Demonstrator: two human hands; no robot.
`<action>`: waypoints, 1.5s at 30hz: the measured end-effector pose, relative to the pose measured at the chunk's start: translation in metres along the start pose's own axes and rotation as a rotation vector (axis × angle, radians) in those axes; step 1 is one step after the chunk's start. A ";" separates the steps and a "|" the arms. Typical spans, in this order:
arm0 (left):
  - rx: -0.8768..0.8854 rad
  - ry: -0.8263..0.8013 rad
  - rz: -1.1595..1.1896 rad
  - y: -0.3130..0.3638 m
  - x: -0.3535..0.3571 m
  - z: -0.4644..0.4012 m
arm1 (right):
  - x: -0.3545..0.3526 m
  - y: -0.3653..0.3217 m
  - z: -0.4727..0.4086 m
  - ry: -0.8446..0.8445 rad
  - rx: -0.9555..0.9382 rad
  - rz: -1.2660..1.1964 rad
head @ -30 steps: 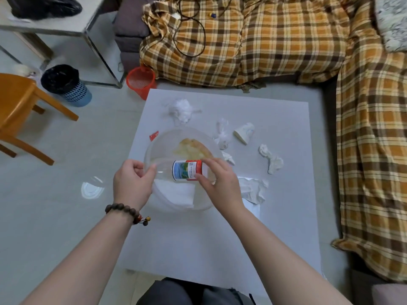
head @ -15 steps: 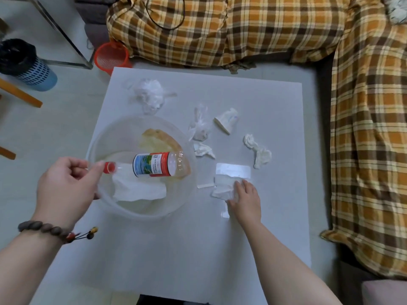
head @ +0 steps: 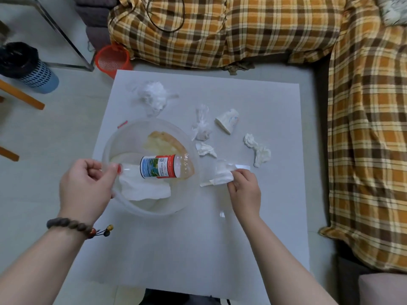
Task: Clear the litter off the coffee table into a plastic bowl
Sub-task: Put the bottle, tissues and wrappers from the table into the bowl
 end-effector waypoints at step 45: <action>-0.096 0.130 0.111 -0.081 -0.065 -0.024 | 0.157 0.045 0.006 -0.461 -0.146 0.414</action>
Point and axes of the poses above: each hand's wrist, its own z-axis away from the middle knuckle, its own x-axis out of the palm, y = z × x, the point moved 9 cm from there along -z, towards the middle knuckle, and after that the axes turned 6 degrees about y, right-handed, at the moved point
